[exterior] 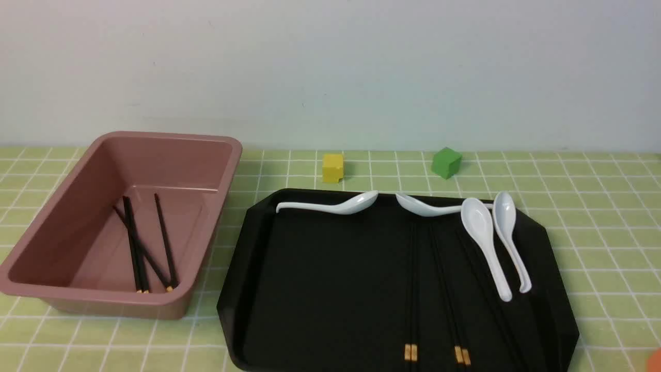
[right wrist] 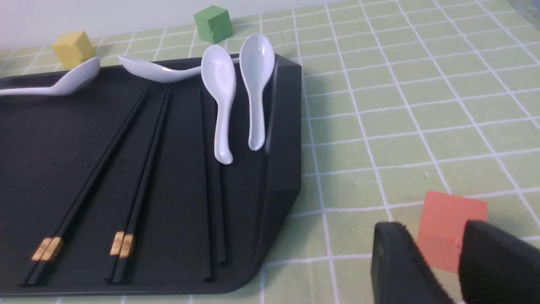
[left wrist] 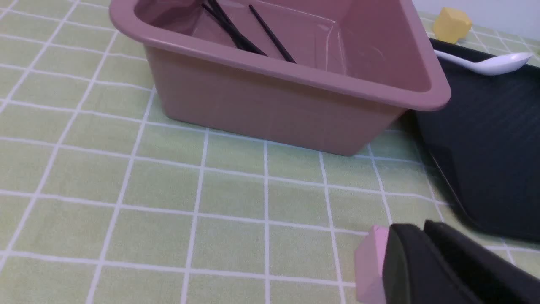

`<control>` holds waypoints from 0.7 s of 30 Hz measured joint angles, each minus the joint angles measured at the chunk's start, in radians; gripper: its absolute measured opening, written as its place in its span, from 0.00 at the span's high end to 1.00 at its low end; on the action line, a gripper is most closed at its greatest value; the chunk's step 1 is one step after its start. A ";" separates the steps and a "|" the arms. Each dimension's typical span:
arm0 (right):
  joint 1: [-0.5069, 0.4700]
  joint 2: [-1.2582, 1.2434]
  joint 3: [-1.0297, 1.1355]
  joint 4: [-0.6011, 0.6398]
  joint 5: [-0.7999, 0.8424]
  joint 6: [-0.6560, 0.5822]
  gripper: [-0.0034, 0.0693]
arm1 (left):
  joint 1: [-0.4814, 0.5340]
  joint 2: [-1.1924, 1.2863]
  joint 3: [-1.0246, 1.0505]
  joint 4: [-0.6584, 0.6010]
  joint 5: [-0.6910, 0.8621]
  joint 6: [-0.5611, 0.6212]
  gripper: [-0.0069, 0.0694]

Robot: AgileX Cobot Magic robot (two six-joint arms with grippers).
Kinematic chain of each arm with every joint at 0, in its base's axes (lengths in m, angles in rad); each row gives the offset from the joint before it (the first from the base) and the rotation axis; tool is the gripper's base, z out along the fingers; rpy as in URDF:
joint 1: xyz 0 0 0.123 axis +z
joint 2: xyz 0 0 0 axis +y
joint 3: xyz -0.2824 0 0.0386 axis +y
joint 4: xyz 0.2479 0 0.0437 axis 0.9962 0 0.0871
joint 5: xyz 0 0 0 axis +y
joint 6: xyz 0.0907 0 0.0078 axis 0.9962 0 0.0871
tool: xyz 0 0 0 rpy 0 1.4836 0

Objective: On green tablecloth take chopsticks from black tray and put them in box.
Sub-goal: 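Reach over to the black tray and grasp a pair of chopsticks with the left gripper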

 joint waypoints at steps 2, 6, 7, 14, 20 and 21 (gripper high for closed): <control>0.000 0.000 0.000 0.000 0.000 0.000 0.62 | 0.000 0.000 0.000 0.000 0.000 0.000 0.84; 0.000 0.000 0.000 0.000 0.000 0.000 0.62 | 0.000 0.000 0.000 0.000 0.000 0.000 0.84; 0.000 0.000 0.000 0.000 0.000 0.000 0.62 | 0.000 0.000 0.000 0.000 0.000 0.000 0.84; 0.000 0.000 0.000 0.000 0.000 0.000 0.62 | 0.000 0.000 0.000 0.000 0.000 0.000 0.82; 0.000 0.000 0.000 0.000 0.000 0.000 0.62 | 0.000 0.000 0.000 0.000 0.000 0.000 0.81; 0.000 0.000 0.000 0.000 0.000 0.000 0.62 | 0.000 0.000 0.000 0.000 0.000 0.000 0.81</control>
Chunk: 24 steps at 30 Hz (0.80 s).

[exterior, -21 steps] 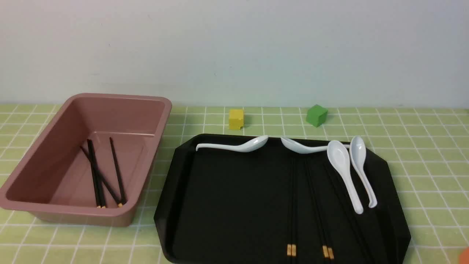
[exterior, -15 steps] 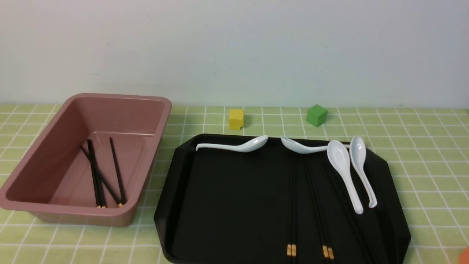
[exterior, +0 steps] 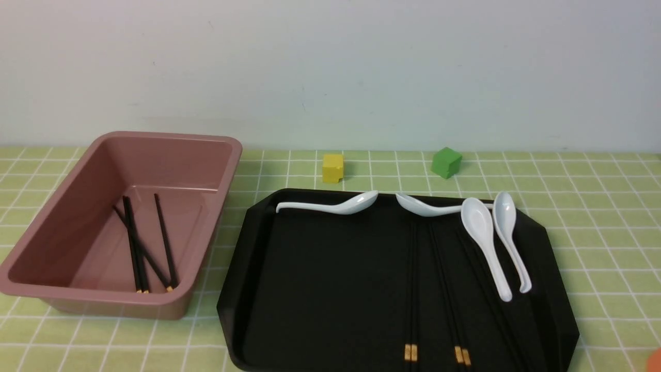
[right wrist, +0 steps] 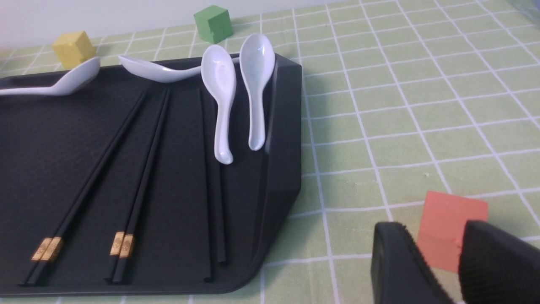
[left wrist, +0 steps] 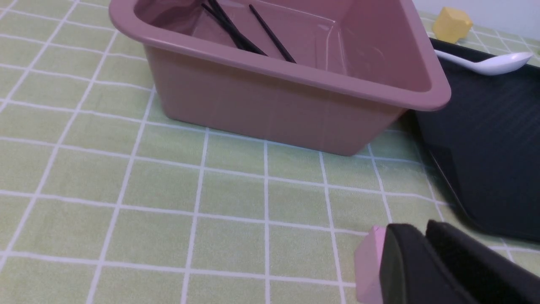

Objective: On green tablecloth take chopsticks from black tray and put them in box.
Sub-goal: 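Reach over to the black tray and grasp a pair of chopsticks with the left gripper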

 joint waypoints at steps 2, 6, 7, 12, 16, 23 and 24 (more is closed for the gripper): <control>0.000 0.000 0.000 0.000 0.000 0.000 0.62 | 0.000 0.000 0.000 0.000 0.000 0.000 0.81; 0.000 0.000 0.000 0.000 0.000 0.000 0.62 | 0.000 0.000 0.000 0.000 0.000 0.000 0.81; 0.000 0.000 0.000 0.000 0.000 0.000 0.62 | 0.000 0.000 0.000 0.000 0.000 0.000 0.81; 0.000 0.000 0.000 0.000 0.000 0.000 0.62 | 0.000 0.000 0.000 0.000 0.000 0.000 0.79; 0.000 0.000 0.000 0.000 0.000 0.000 0.62 | 0.000 0.000 0.000 0.000 0.000 0.000 0.79; 0.000 0.000 0.000 0.000 0.000 0.000 0.62 | 0.000 0.000 0.000 0.000 0.000 0.000 0.78; 0.000 0.000 0.000 0.000 0.000 0.000 0.62 | 0.000 0.000 0.000 0.000 0.000 0.000 0.78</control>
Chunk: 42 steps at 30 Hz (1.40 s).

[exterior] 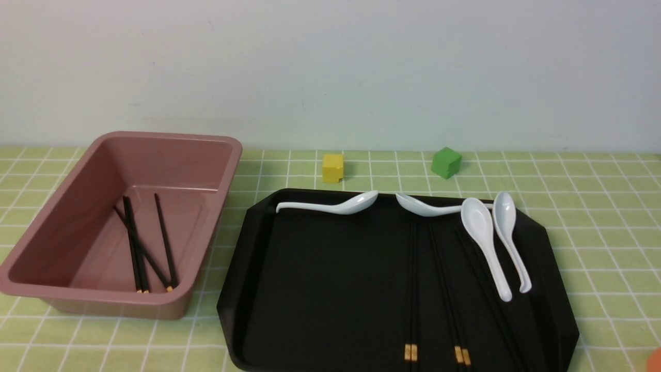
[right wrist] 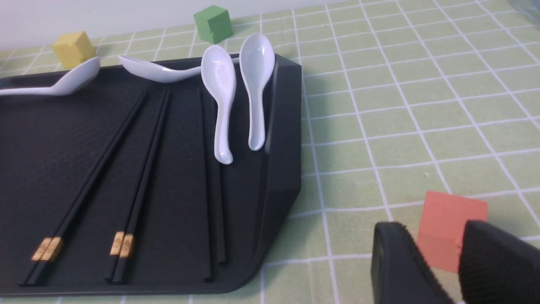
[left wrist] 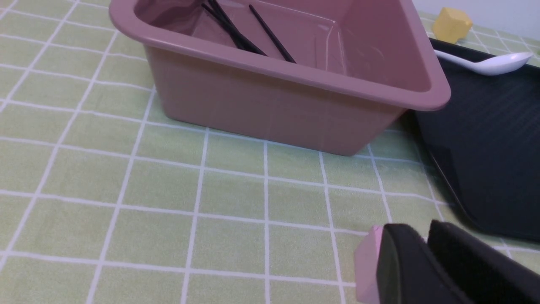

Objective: On green tablecloth take chopsticks from black tray and put them in box.
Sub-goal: 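Reach over to the black tray and grasp a pair of chopsticks with the left gripper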

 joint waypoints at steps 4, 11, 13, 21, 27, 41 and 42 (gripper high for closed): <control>0.000 0.000 0.000 0.000 0.000 0.000 0.62 | 0.000 0.000 0.000 -0.001 -0.001 0.000 0.77; 0.000 0.000 0.000 0.000 0.000 0.000 0.62 | 0.000 0.000 0.000 -0.444 -0.056 -0.288 0.76; 0.000 0.000 0.000 0.000 0.000 0.000 0.62 | 0.000 0.000 0.000 -0.625 -0.068 -0.385 0.76; 0.000 0.000 0.000 0.000 0.000 0.000 0.62 | 0.000 0.000 0.000 -0.843 -0.137 -0.465 0.76; 0.000 0.000 0.000 0.000 0.000 0.000 0.62 | -0.003 0.000 -0.100 -0.843 -0.189 -0.338 0.79; 0.000 0.000 0.000 0.000 0.000 0.000 0.62 | -0.005 0.711 -0.915 -0.446 0.674 0.077 0.93; 0.000 0.000 0.000 0.000 0.000 0.000 0.62 | -0.005 0.812 -0.922 -0.432 0.736 0.108 0.93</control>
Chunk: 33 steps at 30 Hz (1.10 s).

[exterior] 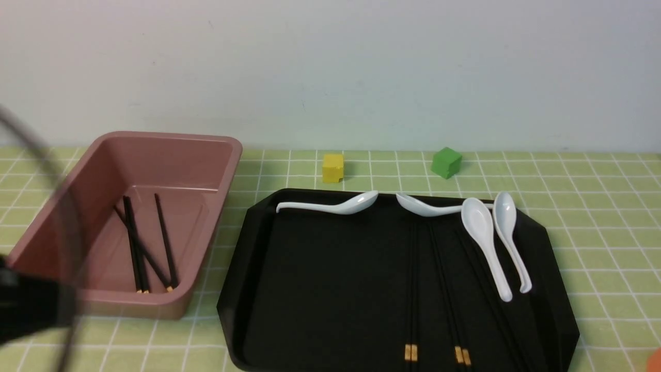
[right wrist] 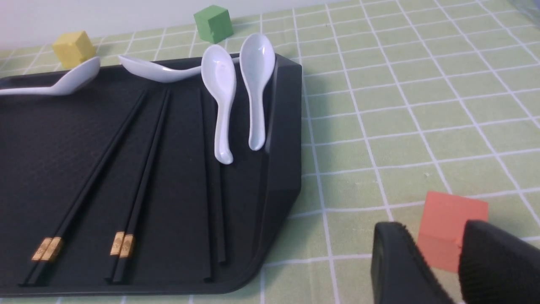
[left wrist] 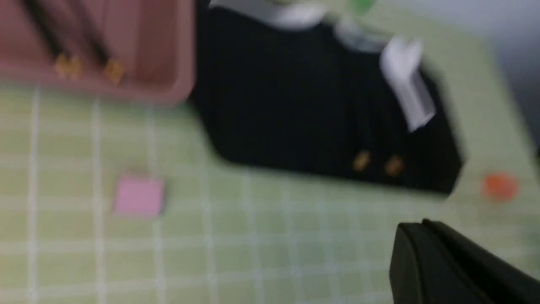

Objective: On green tablecloth take chopsticks from black tray and put them in box.
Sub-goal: 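Reach over to the black tray and grasp a pair of chopsticks with the left gripper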

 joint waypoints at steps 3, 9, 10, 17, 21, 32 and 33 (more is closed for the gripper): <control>0.000 0.000 0.000 0.000 0.000 0.000 0.62 | 0.000 0.192 -0.002 -0.068 0.030 0.091 0.93; 0.000 0.000 0.000 0.000 0.000 0.000 0.62 | -0.145 0.507 -0.061 -0.183 -0.065 0.121 0.93; 0.000 0.000 0.000 0.000 0.000 0.000 0.62 | -0.176 0.544 -0.076 -0.174 -0.076 0.101 0.93; 0.000 0.000 0.000 0.000 0.000 0.000 0.62 | -0.516 0.997 -0.430 0.072 -0.118 -0.152 0.93; 0.000 0.000 0.000 0.000 0.000 0.000 0.62 | -0.614 1.173 -0.642 0.178 -0.075 -0.225 0.93; 0.000 0.000 0.000 0.000 0.000 0.000 0.62 | -0.730 1.560 -1.268 0.395 0.087 -0.311 0.92; 0.000 0.000 0.000 0.000 0.000 0.000 0.62 | -0.730 1.560 -1.273 0.396 0.088 -0.312 0.92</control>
